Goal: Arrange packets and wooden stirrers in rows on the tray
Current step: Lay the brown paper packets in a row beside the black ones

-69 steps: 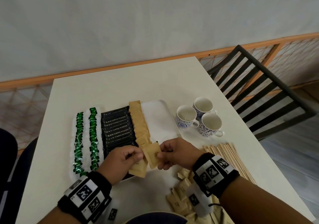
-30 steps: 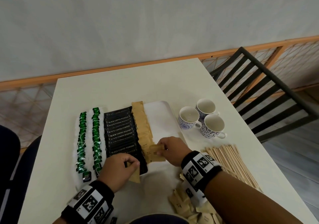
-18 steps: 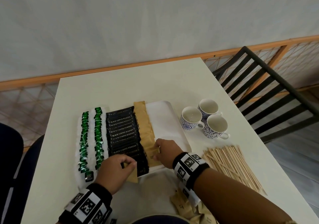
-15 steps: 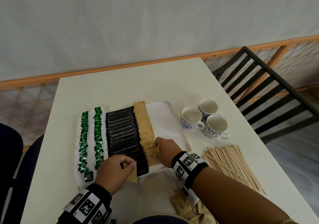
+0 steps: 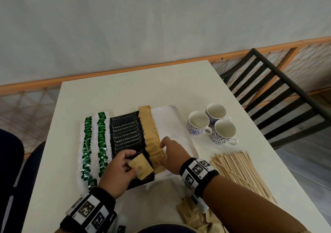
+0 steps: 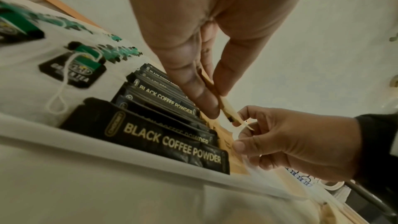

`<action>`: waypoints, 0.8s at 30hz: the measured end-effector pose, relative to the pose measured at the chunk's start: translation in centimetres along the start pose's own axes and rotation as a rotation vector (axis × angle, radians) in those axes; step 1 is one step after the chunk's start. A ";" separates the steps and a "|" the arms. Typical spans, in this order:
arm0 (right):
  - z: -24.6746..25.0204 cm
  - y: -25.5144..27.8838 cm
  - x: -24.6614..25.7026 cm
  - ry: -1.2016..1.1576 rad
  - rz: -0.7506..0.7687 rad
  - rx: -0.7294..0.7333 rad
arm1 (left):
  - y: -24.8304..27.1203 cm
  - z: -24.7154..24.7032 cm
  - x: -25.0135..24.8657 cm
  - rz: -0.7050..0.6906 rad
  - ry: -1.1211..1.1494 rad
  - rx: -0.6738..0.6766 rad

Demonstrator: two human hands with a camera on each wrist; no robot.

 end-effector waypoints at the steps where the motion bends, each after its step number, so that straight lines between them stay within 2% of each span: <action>1: 0.3 0.2 0.2 -0.036 0.015 -0.012 | 0.0 0.0 -0.1 0.000 0.007 -0.003; 3: 0.6 0.7 0.8 -0.109 0.061 0.007 | 0.1 -0.1 -0.4 -0.011 -0.012 -0.006; 5: 0.1 1.3 1.4 -0.138 0.111 0.103 | 0.4 -0.7 -1.1 -0.035 -0.044 0.017; 8: -0.6 2.0 1.5 -0.015 0.161 0.200 | 0.9 -2.3 -2.3 -0.087 -0.101 0.085; 10: -0.3 2.0 0.5 -0.009 0.136 0.182 | 0.8 -3.0 -2.7 -0.137 -0.232 0.080; 15: 1.9 2.2 -3.2 -0.018 -0.028 0.054 | -1.3 -3.5 -3.7 -0.298 -0.660 -0.032; 20: 1.8 2.3 -3.7 0.066 -0.047 0.095 | -3.4 -5.4 -4.7 -0.346 -1.001 0.034; 24: 1.6 2.0 -4.1 0.047 -0.072 0.119 | -4.2 -6.4 -4.7 -0.366 -1.119 0.067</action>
Point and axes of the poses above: each hand's wrist, its own y-axis away from the middle knuckle, its own z-axis out of the back of the hand, x = y × z, the point moved 7 cm from there along -y, towards the middle knuckle, and after that the axes turned 2 degrees about y, right-handed, at the moved point
